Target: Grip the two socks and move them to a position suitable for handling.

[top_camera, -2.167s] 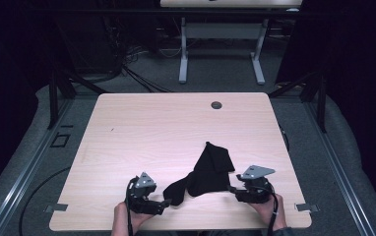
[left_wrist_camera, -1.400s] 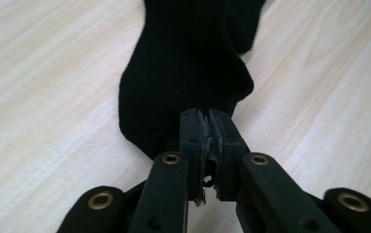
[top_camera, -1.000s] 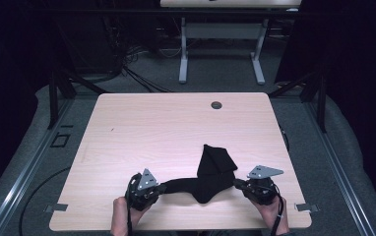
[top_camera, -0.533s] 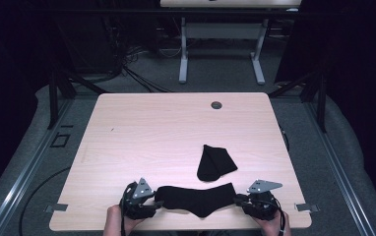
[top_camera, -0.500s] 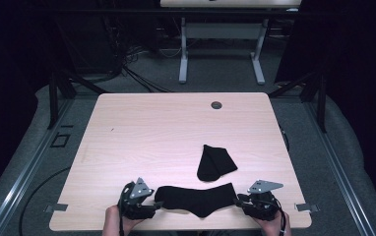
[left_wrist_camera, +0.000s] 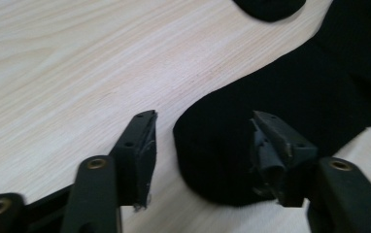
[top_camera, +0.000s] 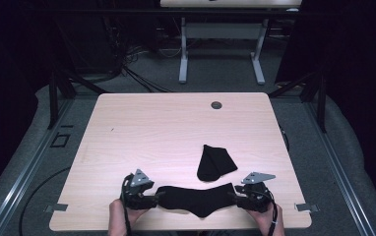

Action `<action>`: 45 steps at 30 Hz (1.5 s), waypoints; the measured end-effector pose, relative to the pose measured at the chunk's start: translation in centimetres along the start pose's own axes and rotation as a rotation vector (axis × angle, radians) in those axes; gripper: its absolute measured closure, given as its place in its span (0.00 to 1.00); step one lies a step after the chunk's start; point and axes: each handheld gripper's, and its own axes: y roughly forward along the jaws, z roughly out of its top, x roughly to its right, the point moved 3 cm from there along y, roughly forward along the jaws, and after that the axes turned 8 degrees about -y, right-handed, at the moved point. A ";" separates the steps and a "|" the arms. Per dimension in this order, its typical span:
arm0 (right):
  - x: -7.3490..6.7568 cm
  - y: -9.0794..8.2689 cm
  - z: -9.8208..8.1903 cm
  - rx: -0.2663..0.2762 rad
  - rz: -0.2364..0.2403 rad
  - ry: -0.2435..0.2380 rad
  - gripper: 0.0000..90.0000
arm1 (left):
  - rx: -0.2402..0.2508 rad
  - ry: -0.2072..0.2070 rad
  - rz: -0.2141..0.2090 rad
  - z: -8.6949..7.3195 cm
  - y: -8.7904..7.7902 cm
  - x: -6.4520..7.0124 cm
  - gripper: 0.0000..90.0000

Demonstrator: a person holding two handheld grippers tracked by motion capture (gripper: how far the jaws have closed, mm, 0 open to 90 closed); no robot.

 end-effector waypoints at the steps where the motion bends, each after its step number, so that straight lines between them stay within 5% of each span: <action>1: -0.1 0.4 0.1 0.002 0.000 -0.004 0.69 | -0.016 0.005 0.000 0.1 0.5 0.2 0.55; 9: -0.3 1.1 -0.2 -0.034 0.001 -0.033 0.81 | -0.038 0.038 0.016 -0.4 1.1 0.2 0.77; 25: -2.3 0.7 -0.6 -0.047 -0.001 -0.033 0.82 | -0.010 0.045 0.035 -2.2 -0.2 -0.1 0.77; 34: -1.5 0.2 -0.4 -0.005 0.006 -0.023 0.61 | 0.063 -0.003 0.035 -1.4 -1.1 -0.3 0.31; 45: 1.7 -0.9 0.8 0.061 -0.039 0.030 0.50 | 0.086 -0.045 0.038 0.0 -2.2 -0.9 0.19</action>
